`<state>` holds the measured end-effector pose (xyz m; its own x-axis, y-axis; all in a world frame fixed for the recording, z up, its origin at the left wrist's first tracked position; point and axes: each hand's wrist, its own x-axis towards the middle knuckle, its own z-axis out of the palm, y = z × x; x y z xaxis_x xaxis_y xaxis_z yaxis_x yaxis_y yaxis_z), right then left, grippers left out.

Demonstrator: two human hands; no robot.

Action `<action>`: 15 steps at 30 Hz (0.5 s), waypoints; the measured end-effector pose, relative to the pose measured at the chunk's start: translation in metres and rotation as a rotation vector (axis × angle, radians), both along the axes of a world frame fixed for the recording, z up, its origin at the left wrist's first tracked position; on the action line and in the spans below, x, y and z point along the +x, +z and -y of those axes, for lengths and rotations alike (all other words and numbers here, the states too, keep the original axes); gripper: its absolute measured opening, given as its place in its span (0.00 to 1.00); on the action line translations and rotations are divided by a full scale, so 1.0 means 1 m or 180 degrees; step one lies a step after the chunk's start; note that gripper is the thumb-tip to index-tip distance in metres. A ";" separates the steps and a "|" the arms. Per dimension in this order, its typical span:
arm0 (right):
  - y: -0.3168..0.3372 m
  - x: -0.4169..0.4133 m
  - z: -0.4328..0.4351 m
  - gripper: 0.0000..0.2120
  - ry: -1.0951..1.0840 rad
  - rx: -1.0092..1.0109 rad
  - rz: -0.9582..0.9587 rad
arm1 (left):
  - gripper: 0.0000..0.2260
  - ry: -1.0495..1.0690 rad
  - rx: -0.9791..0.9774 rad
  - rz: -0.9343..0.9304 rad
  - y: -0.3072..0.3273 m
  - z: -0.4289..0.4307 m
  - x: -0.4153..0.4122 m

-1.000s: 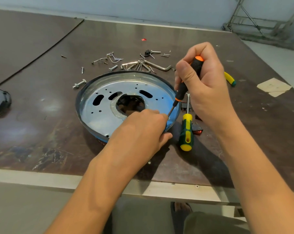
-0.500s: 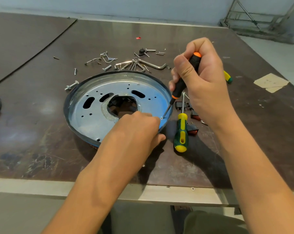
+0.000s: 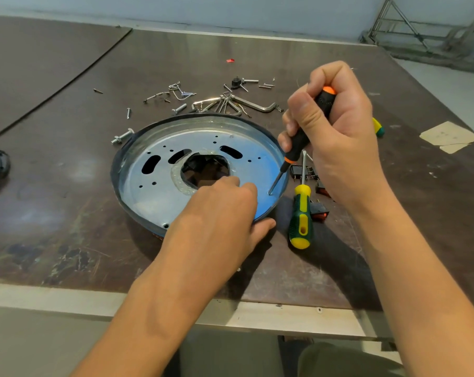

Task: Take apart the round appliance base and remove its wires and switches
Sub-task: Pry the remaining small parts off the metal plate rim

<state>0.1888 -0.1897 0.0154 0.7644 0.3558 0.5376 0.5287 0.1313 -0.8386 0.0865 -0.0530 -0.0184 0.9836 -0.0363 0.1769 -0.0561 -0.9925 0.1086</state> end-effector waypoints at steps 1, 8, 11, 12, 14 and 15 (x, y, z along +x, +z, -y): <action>0.000 0.000 0.000 0.09 -0.0005 0.0088 -0.0055 | 0.18 -0.0021 0.0044 0.0017 0.001 0.000 0.000; 0.001 -0.002 -0.003 0.09 -0.0015 -0.0025 0.0003 | 0.19 -0.0080 0.0262 0.0012 0.004 0.000 0.002; 0.002 -0.003 -0.004 0.09 -0.0008 -0.0051 0.0020 | 0.20 -0.0096 0.0434 -0.0020 0.004 0.001 0.002; 0.001 -0.003 -0.004 0.09 0.0010 -0.0072 0.0035 | 0.20 -0.0112 0.0508 -0.0041 0.004 0.001 0.003; 0.000 -0.004 -0.005 0.09 0.0019 -0.0153 0.0111 | 0.19 -0.0148 0.0635 -0.0076 0.004 0.002 0.004; 0.000 -0.005 -0.006 0.07 0.0013 -0.0208 0.0162 | 0.19 -0.0168 0.0680 -0.0073 0.005 0.003 0.004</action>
